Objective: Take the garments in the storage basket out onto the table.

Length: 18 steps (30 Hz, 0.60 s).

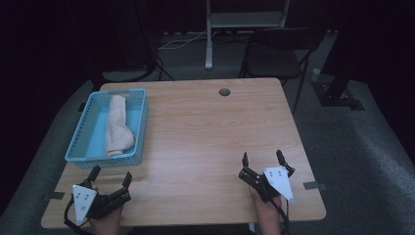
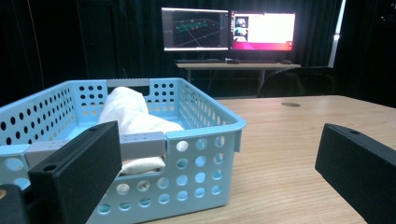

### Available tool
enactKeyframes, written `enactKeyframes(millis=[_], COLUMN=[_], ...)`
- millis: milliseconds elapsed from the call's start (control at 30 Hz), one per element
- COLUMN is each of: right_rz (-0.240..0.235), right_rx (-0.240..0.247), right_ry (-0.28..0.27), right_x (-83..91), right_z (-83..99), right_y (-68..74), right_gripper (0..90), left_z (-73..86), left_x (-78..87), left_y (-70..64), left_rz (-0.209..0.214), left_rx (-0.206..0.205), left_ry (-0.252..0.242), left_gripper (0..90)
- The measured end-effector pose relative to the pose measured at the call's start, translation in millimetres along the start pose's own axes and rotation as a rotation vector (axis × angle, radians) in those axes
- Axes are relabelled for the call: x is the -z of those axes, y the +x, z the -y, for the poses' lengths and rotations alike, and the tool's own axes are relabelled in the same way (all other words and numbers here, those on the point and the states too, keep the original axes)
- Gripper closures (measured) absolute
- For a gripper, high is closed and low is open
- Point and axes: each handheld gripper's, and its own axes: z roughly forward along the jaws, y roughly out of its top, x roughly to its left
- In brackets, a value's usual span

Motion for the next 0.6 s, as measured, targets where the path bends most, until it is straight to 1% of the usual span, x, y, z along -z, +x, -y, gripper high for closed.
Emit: enactKeyframes(millis=[100, 300, 367, 467, 600], right_rz=[0.000, 0.000, 0.000, 0.000, 0.000], right_rx=[0.000, 0.000, 0.000, 0.001, 0.001], right_ry=[0.000, 0.000, 0.000, 0.000, 0.000], right_x=[0.0, -0.1, 0.0, -0.1, -0.1], right_z=[0.0, 0.0, 0.0, 0.0, 0.0], right_y=[0.0, 0.0, 0.0, 0.0, 0.0], right_gripper=[0.2, 0.2, 0.2, 0.2, 0.2], left_z=[-1.9, -6.2, -8.6, -14.5, -23.0], left_x=[1.2, 0.9, 0.6, -1.2, -3.6], left_y=[0.3, 0.2, 1.1, 3.4, 6.3], left_rz=[0.001, -0.015, -0.027, -0.035, -0.040], left_rx=[0.015, 0.013, 0.015, 0.022, 0.020], left_ry=[-0.002, 0.011, 0.012, 0.025, 0.036], left_gripper=[0.0, 0.0, 0.0, 0.0, 0.0])
